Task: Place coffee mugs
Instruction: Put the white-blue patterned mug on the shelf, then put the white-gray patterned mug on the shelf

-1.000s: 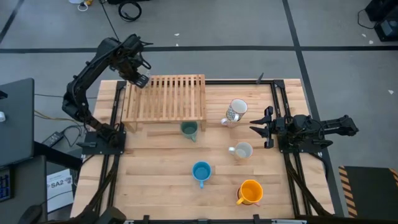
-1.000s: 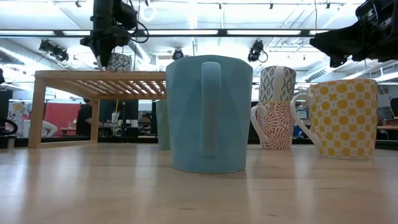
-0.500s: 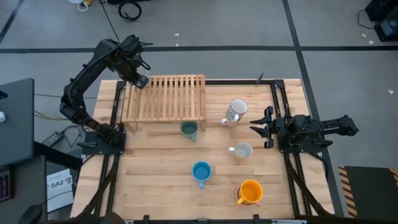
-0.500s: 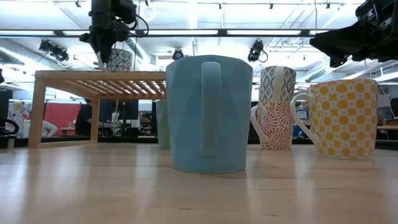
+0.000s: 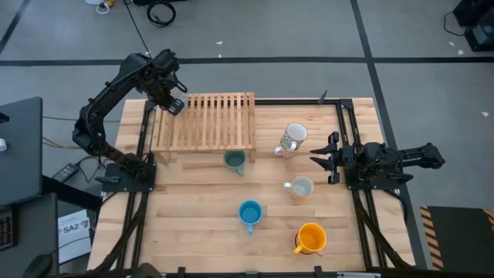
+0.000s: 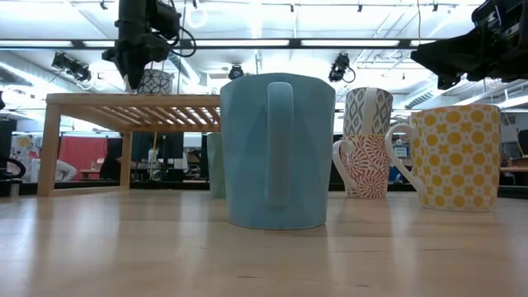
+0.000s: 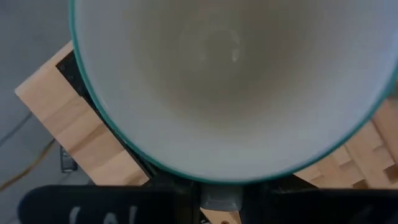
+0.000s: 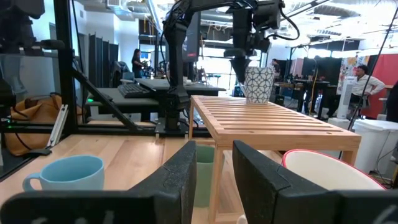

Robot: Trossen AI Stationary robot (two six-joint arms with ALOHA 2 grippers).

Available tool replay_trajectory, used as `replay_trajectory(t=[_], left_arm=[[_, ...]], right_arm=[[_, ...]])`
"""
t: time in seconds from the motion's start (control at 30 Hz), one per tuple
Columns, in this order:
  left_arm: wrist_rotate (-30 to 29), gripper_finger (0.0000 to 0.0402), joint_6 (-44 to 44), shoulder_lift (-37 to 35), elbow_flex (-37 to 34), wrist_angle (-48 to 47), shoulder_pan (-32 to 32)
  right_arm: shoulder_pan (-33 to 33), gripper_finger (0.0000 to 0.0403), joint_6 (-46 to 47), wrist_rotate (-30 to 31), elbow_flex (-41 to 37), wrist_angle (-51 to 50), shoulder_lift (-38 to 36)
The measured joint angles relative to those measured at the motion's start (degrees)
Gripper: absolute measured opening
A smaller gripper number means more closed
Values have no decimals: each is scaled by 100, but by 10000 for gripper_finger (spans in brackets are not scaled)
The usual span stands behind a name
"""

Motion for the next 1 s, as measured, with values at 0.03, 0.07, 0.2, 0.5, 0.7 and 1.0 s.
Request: replay_trajectory(t=[0.03, 0.07, 0.2, 0.5, 0.7, 1.0], left_arm=[[-20, 76, 74, 5, -15, -8, -2], [-47, 79, 154, 11, -18, -15, -2], [-97, 93, 144, -31, -26, -17, -2], [-295, 109, 139, -175, -62, -90, 1], [-293, 135, 138, -182, -62, -76, -2], [-295, 209, 222, -186, -62, -65, 1]], right_arm=[[0, 110, 0, 1, 0, 0, -2], [0, 110, 0, 0, 0, 0, -1], [0, 110, 0, 0, -1, 0, -1], [0, 110, 0, 0, -1, -2, -2], [0, 110, -2, 0, 0, -2, -2], [0, 110, 0, 0, 0, 1, -1]])
